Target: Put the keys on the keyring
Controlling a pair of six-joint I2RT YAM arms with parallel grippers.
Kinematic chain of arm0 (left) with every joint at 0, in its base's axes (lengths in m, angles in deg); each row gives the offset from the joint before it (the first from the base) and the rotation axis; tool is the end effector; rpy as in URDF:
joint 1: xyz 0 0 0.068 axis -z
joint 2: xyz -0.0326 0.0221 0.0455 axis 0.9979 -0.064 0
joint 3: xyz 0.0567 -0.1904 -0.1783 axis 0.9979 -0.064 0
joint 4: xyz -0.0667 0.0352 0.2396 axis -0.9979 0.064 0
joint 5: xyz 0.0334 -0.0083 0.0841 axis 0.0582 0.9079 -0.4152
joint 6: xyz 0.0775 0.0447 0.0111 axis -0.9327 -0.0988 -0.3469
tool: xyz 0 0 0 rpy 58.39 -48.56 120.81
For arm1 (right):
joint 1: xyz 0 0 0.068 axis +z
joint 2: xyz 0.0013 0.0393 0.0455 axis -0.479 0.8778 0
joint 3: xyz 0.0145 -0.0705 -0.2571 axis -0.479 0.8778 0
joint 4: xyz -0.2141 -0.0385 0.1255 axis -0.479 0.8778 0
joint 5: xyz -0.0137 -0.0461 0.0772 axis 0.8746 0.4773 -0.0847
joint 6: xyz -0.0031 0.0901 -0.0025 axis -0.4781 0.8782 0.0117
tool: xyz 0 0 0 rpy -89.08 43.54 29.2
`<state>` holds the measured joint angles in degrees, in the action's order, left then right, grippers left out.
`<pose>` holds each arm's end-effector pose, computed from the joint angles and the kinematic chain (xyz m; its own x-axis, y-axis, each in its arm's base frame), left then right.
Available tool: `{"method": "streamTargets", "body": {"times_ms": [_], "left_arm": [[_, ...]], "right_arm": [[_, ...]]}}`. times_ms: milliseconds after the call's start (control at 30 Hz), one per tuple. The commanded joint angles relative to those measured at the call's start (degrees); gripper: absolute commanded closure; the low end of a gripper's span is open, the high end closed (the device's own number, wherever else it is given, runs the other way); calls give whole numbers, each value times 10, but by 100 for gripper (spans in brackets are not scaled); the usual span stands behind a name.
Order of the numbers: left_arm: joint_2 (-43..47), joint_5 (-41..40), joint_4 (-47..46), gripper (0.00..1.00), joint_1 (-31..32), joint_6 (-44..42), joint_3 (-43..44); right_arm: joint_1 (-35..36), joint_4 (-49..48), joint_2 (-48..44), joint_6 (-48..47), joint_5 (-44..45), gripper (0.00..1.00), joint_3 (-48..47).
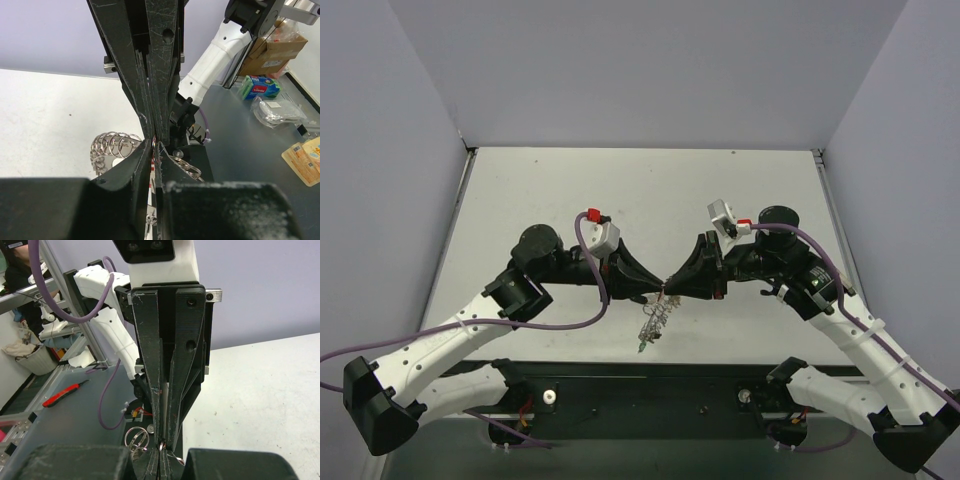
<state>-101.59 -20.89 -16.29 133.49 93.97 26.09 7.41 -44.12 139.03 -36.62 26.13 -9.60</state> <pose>0.1277 -0.2237 0.3761 -0.1796 -0.0612 -0.9818 0.9812 -0.0821 -0.1744 0.1241 0.1791 0.4008 -0.0380 -0.0075 -0.9993 -0.9863 -0.1603 0.0387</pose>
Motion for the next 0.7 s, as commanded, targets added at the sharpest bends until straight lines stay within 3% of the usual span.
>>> {"method": "streamTargets", "body": {"times_ms": [0, 133, 267, 433, 467, 567, 667], "left_arm": [[-3, -4, 6, 82, 7, -14, 18], [-9, -4, 5, 82, 10, -14, 19], [-10, -4, -1, 100, 10, -13, 19], [-2, -17, -22, 100, 11, -3, 7], [4, -21, -25, 100, 10, -2, 3], [19, -34, -50, 100, 11, 7, -17], [33, -46, -100, 100, 11, 27, -45]], "right_arm": [[4, -59, -10, -9, -12, 100, -12], [4, -62, -8, -9, -13, 100, -13], [5, -66, -4, -4, -17, 100, -12], [5, -69, -6, 0, -6, 99, -9], [4, -69, -13, 0, 11, 83, -5], [4, -80, -47, 1, 65, 50, 15], [1, -122, -97, 20, 117, 34, 40]]}}
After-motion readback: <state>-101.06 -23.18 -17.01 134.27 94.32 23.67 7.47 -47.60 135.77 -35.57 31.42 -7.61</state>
